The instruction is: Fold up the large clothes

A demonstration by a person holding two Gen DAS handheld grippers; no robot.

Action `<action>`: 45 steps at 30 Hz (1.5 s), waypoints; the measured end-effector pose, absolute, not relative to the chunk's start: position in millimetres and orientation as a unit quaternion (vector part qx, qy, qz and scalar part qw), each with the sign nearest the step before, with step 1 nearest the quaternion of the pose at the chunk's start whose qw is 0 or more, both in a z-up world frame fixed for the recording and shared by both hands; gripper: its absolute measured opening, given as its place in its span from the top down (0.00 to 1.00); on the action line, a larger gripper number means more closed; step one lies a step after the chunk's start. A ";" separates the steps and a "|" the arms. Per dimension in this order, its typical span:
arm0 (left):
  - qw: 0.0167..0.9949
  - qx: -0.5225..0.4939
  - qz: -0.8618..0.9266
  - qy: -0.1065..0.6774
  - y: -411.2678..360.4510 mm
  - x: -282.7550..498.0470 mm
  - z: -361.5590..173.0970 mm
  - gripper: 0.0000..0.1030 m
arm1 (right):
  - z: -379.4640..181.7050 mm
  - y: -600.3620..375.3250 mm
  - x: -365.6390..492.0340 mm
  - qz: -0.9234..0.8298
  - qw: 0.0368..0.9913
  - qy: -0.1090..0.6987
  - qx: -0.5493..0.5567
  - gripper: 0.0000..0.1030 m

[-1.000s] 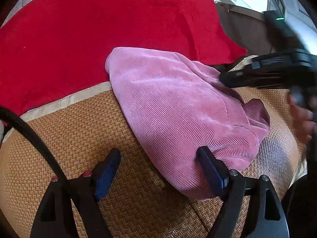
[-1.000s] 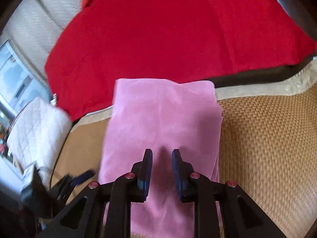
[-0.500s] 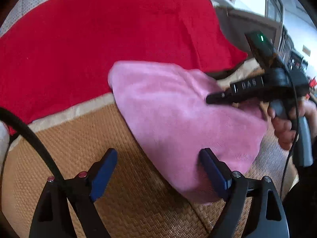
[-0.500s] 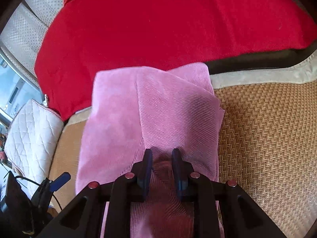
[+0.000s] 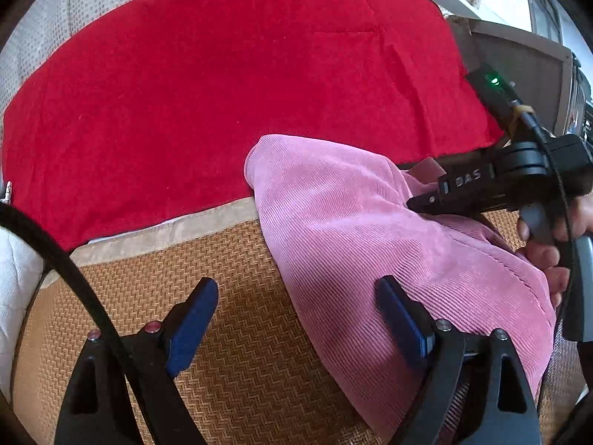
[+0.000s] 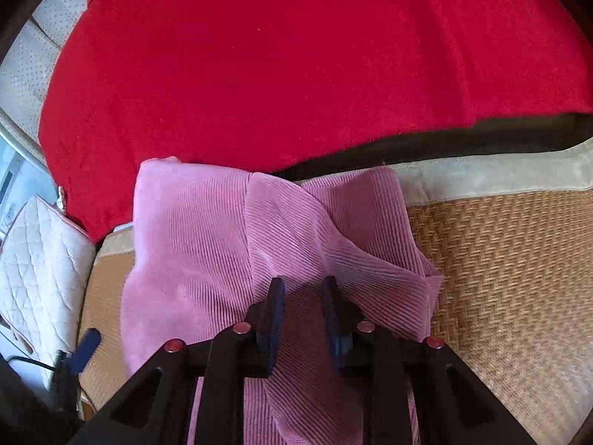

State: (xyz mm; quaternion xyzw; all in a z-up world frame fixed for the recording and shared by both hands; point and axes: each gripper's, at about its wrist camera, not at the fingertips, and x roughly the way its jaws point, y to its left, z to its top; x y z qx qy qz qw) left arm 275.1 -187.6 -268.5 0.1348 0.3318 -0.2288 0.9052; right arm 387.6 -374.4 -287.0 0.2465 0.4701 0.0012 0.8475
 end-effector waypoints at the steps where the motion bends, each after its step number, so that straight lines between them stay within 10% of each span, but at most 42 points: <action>1: 0.906 0.140 -0.226 0.328 -187.2 274.0 -267.9 0.15 | -283.3 -375.0 385.0 0.002 0.849 0.468 0.247 0.76; 13: 0.914 0.161 -0.204 0.313 -188.0 267.1 -268.3 0.15 | -215.9 -341.3 279.7 0.017 0.870 0.468 0.157 0.74; 45: 0.917 0.103 -0.091 0.375 -96.4 263.8 -257.9 0.15 | -262.0 -328.1 278.8 0.038 0.859 0.495 0.123 0.75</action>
